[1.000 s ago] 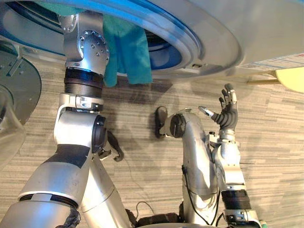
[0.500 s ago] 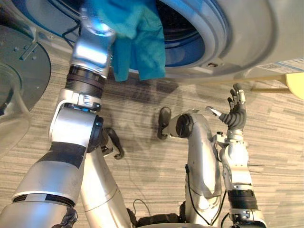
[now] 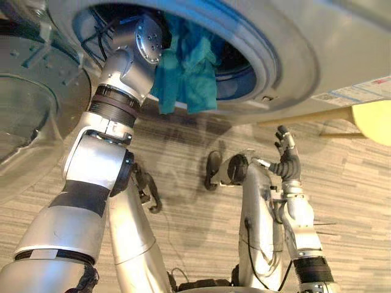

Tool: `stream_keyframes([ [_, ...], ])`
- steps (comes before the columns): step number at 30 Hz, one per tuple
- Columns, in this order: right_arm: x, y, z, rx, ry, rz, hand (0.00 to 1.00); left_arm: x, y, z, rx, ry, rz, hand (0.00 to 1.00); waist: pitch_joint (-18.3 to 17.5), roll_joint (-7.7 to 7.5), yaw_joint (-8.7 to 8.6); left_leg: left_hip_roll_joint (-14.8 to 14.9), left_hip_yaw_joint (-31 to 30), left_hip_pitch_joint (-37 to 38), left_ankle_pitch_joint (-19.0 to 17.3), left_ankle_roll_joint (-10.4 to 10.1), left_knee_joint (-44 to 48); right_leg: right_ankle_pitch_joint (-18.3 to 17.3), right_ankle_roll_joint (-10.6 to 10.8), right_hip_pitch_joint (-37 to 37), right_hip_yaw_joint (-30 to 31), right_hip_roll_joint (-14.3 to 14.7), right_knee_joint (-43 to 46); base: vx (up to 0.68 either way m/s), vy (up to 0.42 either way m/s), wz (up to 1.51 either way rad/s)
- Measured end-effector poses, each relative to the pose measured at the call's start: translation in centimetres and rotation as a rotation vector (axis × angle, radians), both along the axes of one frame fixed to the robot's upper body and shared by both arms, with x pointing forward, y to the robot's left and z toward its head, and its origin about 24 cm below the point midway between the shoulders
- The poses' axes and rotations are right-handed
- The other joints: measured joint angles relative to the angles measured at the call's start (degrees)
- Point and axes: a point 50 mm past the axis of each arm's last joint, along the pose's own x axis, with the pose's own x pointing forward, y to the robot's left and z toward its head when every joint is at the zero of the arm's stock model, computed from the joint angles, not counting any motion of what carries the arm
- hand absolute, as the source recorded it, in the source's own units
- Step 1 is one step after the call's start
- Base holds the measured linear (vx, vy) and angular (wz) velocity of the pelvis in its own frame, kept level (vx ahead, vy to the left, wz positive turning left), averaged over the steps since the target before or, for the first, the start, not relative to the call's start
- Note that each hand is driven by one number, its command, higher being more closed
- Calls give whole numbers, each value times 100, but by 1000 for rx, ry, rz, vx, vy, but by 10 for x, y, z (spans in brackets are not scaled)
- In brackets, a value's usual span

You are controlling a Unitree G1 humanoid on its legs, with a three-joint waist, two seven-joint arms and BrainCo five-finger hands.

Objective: Pick up the laundry basket with both hands and put the clothes into the washing machine.

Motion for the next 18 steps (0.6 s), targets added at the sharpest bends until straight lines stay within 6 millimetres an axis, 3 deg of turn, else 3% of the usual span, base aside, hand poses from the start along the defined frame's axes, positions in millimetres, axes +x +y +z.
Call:
stream_keyframes([
  [8, 1, 1, -2, -3, 18, 13, 0, 0, 31, 1, -143, 56, -51, 0, -17, 3, 12, 27, 59, 30, 0, 0, -49, -3, 3, -1, 12, 26, -31, 14, -6, 0],
  [10, 1, 2, -5, 3, 34, 17, 0, -2, 38, -8, -226, 67, -99, 0, -87, 9, 12, 44, 62, 36, 0, -1, -81, -19, 25, -1, 9, 32, -53, 20, -16, -1],
  [12, 1, 2, -8, 11, 47, 9, 0, -6, 42, -26, -330, 56, -180, 0, -158, 23, 12, 58, 70, 51, 0, -1, -128, -19, 23, -1, 8, 34, -89, 44, -30, -1],
  [14, 1, 2, -9, 10, 55, -2, 0, -12, 45, -58, -475, 50, -260, 0, -184, 27, 33, 62, 104, 102, 0, -3, -163, -19, -12, 28, 14, 33, -97, 52, -32, 1],
  [16, 2, 1, -10, 14, 66, -25, 0, -21, 37, -93, -628, 51, -340, 0, -191, 33, 67, 56, 101, 145, 0, -3, -191, -47, -8, 72, 13, 30, -102, 39, -31, 5],
  [18, 1, -2, -11, 0, 73, -52, 0, -29, 29, -142, -795, 109, -345, 0, -194, 35, 134, 44, 97, 196, -1, -5, -214, -72, -13, 109, 17, 25, -104, 29, -33, 4],
])
